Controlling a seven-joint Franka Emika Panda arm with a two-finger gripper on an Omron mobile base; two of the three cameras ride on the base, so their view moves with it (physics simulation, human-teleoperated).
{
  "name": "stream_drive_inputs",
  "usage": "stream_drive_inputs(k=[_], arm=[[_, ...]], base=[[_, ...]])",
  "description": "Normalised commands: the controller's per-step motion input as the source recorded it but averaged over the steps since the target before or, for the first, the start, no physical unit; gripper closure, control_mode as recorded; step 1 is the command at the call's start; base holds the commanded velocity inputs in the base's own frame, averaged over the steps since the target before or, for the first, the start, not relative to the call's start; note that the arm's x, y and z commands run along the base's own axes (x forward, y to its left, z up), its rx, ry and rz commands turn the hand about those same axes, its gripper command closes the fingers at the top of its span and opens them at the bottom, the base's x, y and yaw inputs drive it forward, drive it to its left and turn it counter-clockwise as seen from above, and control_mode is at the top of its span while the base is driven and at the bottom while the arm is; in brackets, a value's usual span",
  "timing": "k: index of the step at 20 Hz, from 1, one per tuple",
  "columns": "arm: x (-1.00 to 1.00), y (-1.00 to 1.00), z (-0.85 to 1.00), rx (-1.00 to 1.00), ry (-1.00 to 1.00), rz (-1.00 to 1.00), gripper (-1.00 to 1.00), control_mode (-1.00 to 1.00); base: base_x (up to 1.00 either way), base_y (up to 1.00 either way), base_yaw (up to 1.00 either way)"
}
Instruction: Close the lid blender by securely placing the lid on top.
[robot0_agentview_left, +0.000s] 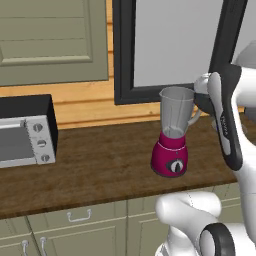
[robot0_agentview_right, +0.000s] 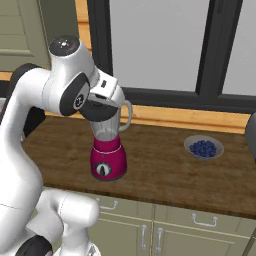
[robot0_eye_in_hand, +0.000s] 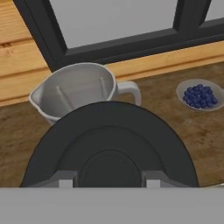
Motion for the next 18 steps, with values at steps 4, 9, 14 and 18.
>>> stream_drive_inputs(k=[4,9,14,18], arm=[[0.12,0.35,0.03,0.0,0.01,0.0,1.0,-1.0],[0.21,0.13,0.03,0.01,0.0,-0.01,1.0,-1.0],[0.29,0.14,0.02,0.0,0.0,-0.01,1.0,-1.0],[0.34,0.06,0.0,0.0,0.0,0.0,1.0,-1.0]], base=[[0.0,0.0,0.0],[0.0,0.0,0.0],[0.0,0.0,0.0],[0.0,0.0,0.0]])
